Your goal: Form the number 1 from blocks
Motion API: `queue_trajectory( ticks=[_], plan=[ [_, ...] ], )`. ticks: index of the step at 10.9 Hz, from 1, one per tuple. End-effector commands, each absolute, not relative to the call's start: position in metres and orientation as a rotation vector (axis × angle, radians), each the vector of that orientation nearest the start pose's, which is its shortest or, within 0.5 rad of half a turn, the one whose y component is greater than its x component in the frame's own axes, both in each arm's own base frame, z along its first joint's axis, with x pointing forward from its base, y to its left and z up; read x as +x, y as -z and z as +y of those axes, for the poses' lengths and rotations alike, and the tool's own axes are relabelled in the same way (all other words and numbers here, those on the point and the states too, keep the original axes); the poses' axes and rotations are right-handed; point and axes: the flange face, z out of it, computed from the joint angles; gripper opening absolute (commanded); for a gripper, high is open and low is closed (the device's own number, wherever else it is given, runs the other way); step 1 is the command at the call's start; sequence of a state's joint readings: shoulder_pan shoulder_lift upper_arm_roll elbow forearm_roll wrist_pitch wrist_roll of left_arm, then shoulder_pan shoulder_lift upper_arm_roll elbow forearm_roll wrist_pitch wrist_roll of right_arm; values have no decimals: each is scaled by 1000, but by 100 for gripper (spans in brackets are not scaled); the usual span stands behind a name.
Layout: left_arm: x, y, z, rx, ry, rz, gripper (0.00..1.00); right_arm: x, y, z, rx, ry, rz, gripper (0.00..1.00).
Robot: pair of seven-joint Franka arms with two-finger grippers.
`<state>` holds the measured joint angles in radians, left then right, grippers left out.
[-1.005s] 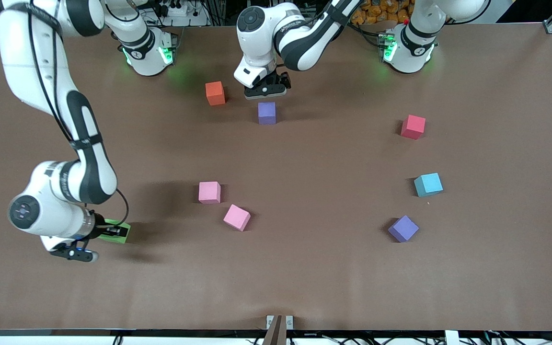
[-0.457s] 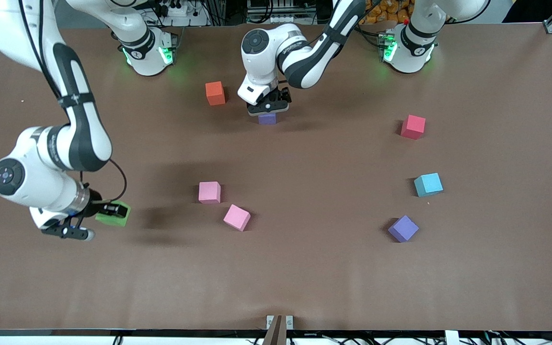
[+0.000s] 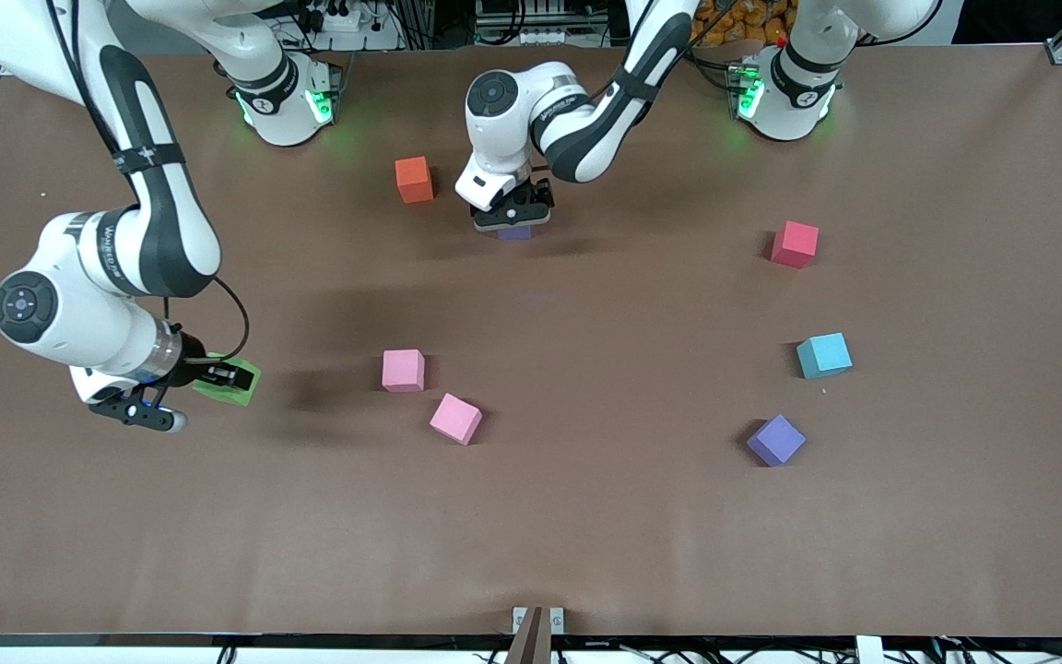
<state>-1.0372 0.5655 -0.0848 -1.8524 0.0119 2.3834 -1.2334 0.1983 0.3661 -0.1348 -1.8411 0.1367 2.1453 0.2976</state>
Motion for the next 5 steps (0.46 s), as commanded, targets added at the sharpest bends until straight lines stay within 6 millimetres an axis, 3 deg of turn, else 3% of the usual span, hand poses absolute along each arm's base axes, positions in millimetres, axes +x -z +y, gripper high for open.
queue_trajectory(
  ticks=[1, 2, 3, 5],
  plan=[
    [280, -207, -582, -3128, -56, -163, 61, 610, -331, 70, -3028, -110, 538, 55],
    [279, -206, -582, -3127, -60, -167, 12, 607, -337, 81, -3023, -103, 558, 55],
    [279, -203, -581, -3123, -64, -171, 0, 603, -340, 96, -3017, -107, 590, 55],
    [279, -203, -581, -3122, -63, -167, 0, 596, -345, 113, -3000, -110, 678, 55]
  ],
)
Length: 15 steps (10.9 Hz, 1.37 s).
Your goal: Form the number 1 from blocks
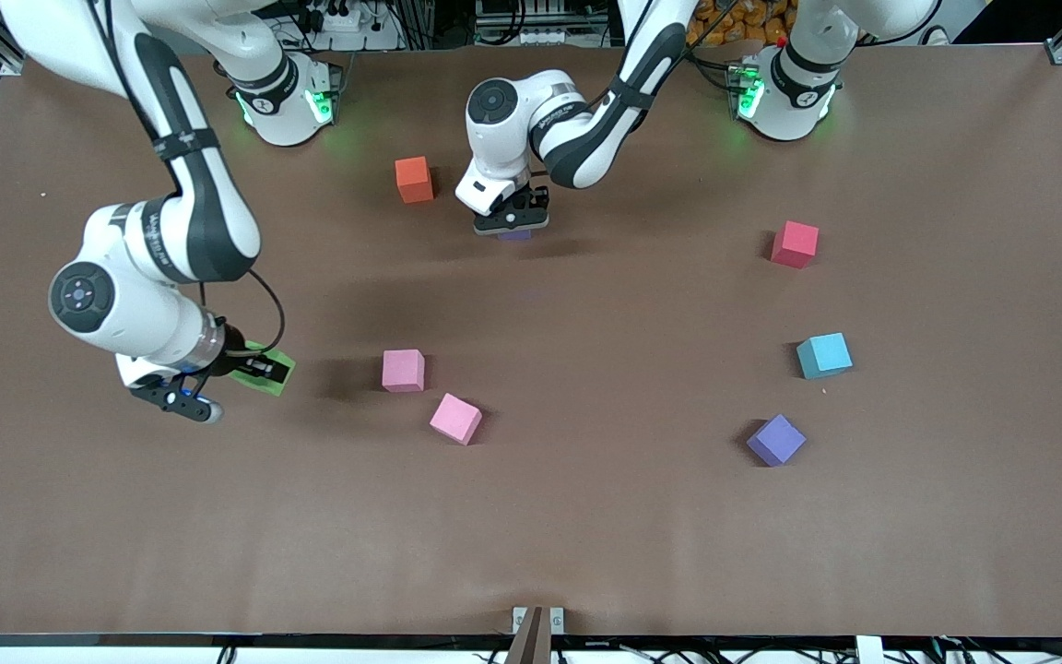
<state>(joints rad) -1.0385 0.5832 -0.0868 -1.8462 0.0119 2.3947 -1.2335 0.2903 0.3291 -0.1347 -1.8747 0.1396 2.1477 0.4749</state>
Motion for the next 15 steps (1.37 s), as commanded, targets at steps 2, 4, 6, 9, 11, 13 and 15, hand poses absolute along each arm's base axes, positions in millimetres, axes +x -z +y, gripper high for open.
queue_trajectory(
  ticks=[2, 4, 6, 9, 11, 13, 15],
  plan=[
    [284, -208, -580, -3129, -51, -137, 0, 596, -346, 122, -2972, -108, 749, 55],
    [293, -219, -583, -3146, 1, -30, 0, 596, -348, 132, -2919, -117, 792, 55],
    [297, -222, -588, -3157, 10, -22, 0, 594, -350, 151, -2892, -98, 866, 55],
    [295, -217, -589, -3150, 4, -22, 99, 595, -350, 156, -2886, -87, 880, 55],
    [295, -216, -589, -3150, 4, -43, 100, 596, -348, 159, -2886, -76, 875, 56],
    [294, -220, -589, -3154, 6, -50, 100, 594, -348, 164, -2890, -77, 864, 56],
    [299, -237, -589, -3165, 23, -83, 100, 589, -348, 182, -2904, -84, 822, 56]
  ],
)
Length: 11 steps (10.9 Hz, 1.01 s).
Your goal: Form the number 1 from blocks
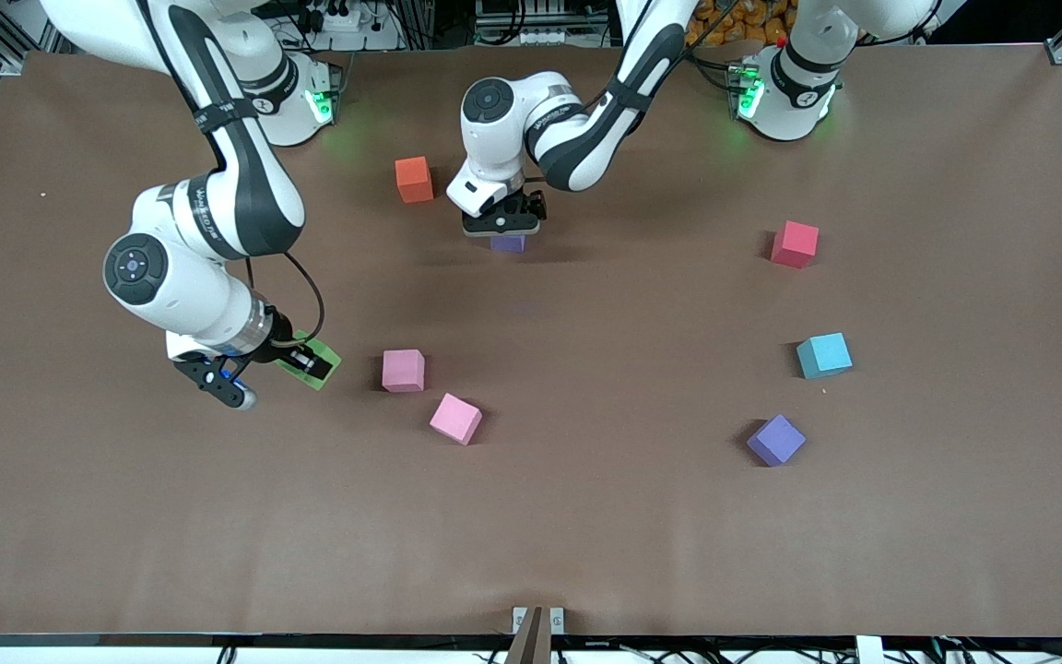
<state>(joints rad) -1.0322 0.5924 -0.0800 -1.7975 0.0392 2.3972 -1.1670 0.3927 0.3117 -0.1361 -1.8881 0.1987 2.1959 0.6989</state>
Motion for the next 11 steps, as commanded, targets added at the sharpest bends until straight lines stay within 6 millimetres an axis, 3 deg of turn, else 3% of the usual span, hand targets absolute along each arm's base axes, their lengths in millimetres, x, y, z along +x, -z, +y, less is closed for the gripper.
queue_trajectory(
  ticks=[1, 4, 6, 8, 10, 11],
  plan=[
    [305, -242, -585, -3153, 29, -134, 100, 584, -350, 192, -2912, -84, 789, 56],
    [348, -269, -551, -3086, 38, -265, 100, 564, -359, 217, -2938, -85, 673, 56],
    [408, -273, -507, -3055, 28, -438, 100, 546, -353, 235, -2995, -103, 398, 56],
    [474, -280, -449, -3019, 23, -618, 100, 522, -350, 281, -3010, -125, 305, 55],
    [539, -291, -383, -2988, 30, -792, 100, 486, -349, 341, -3015, -146, 358, 55],
    [564, -288, -355, -2970, 30, -862, 100, 472, -347, 360, -3020, -150, 343, 55]
  ],
)
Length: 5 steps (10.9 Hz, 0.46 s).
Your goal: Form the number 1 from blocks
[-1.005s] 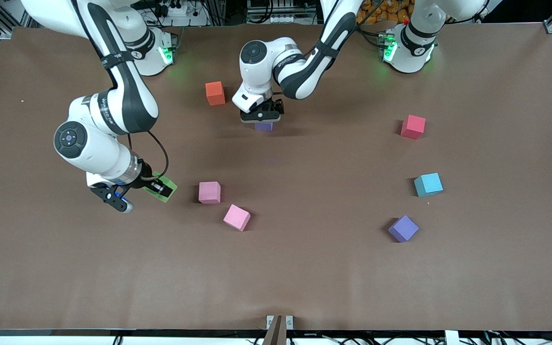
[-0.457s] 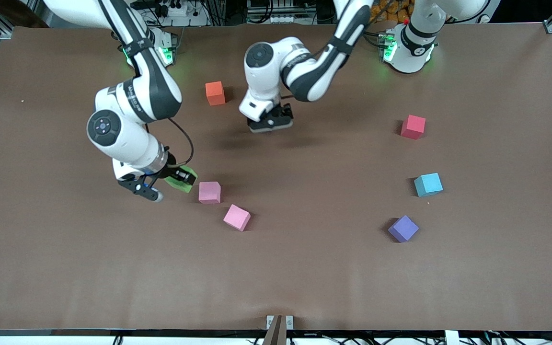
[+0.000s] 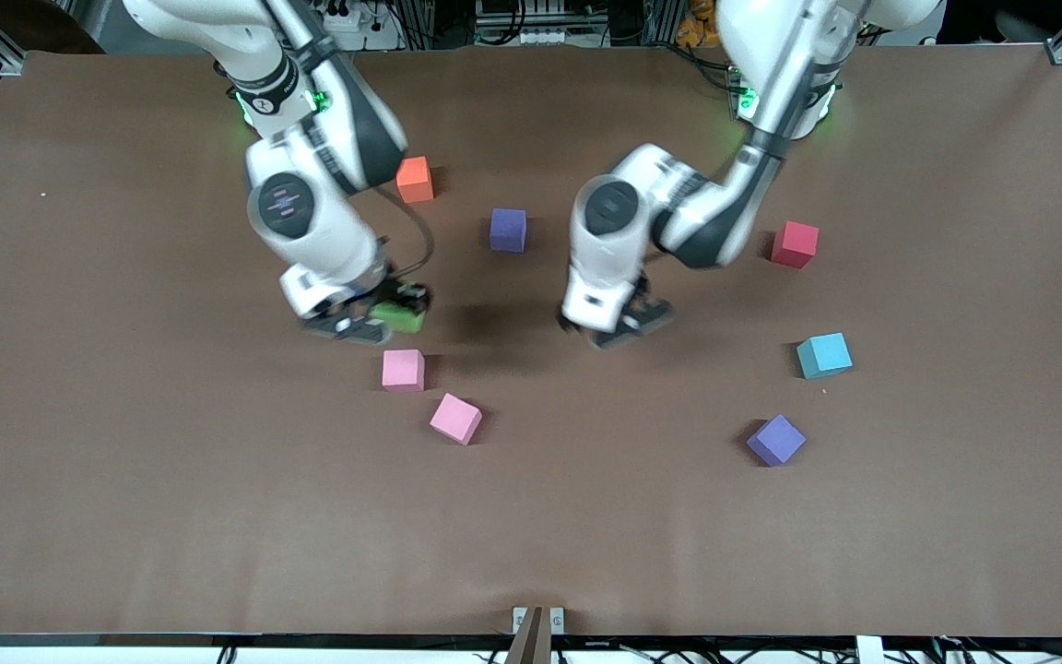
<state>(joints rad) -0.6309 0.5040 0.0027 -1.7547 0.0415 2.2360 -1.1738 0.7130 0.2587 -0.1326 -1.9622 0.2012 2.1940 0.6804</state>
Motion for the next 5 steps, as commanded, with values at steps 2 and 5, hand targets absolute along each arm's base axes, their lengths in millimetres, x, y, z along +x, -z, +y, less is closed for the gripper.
queue_trajectory(
  ticks=[2, 5],
  plan=[
    [612, -292, -286, -2962, 43, -926, 100, 437, -323, 385, -3041, -149, 247, 55],
    [647, -286, -184, -2969, 4, -868, 100, 416, -283, 415, -3046, -98, 214, 55]
  ],
)
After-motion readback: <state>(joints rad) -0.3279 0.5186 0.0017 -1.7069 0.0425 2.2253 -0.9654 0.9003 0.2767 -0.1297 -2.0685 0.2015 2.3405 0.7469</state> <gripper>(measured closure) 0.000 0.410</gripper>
